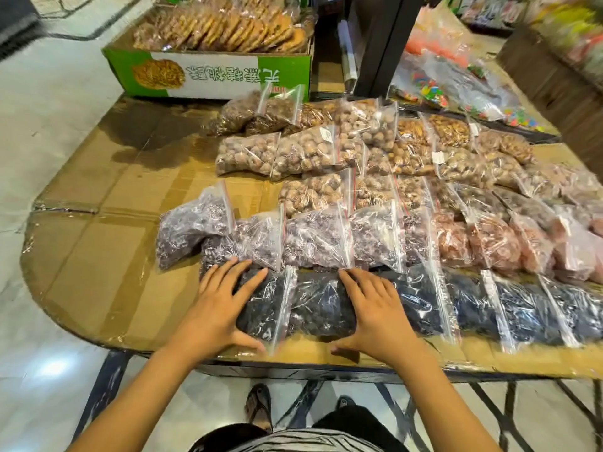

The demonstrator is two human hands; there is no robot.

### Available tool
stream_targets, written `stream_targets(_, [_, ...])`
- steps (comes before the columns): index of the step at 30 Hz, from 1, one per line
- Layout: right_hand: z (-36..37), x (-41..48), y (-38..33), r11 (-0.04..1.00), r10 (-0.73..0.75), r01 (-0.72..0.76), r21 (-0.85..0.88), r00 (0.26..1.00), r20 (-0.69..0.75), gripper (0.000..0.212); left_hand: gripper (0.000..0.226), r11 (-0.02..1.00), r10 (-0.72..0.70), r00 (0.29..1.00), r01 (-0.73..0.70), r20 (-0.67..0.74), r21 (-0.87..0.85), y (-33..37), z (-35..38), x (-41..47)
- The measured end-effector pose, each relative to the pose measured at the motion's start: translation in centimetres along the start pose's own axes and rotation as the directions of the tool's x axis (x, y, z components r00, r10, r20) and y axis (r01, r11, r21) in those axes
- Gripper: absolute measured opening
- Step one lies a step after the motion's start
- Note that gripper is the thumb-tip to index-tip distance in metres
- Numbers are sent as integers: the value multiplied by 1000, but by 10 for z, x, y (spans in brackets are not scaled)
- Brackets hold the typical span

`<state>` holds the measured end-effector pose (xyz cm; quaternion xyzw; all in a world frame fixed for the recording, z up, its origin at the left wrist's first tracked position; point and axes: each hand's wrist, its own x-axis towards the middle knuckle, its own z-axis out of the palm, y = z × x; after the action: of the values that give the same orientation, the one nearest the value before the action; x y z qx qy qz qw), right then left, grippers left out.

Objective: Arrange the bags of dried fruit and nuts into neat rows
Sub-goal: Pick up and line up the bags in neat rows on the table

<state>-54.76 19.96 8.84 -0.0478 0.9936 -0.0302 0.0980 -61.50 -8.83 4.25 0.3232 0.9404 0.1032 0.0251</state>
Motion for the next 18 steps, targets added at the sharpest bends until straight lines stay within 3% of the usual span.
stream_targets(4, [6, 6, -7, 996, 79, -80, -32, 996, -37, 115, 114, 995, -22, 993, 10, -112, -102, 0, 3, 3])
stream_targets(8, [-2, 11, -9, 999, 33, -34, -29, 999, -23, 104, 104, 958, -127, 965, 59, -231, -279, 8, 3, 1])
stream_targets(12, [-14, 13, -10, 1000, -18, 18, 3, 999, 32, 99, 103, 905, -230, 956, 142, -182, -401, 14, 3, -2])
stream_targets(16, [-17, 16, -9, 997, -82, 82, 7, 996, 31, 93, 103, 940, -132, 983, 84, -128, -330, 7, 1, -1])
stream_targets(18, [-19, 17, -7, 994, -108, 107, 20, 993, 44, 96, 99, 916, -155, 976, 84, -152, -392, 7, -2, -1])
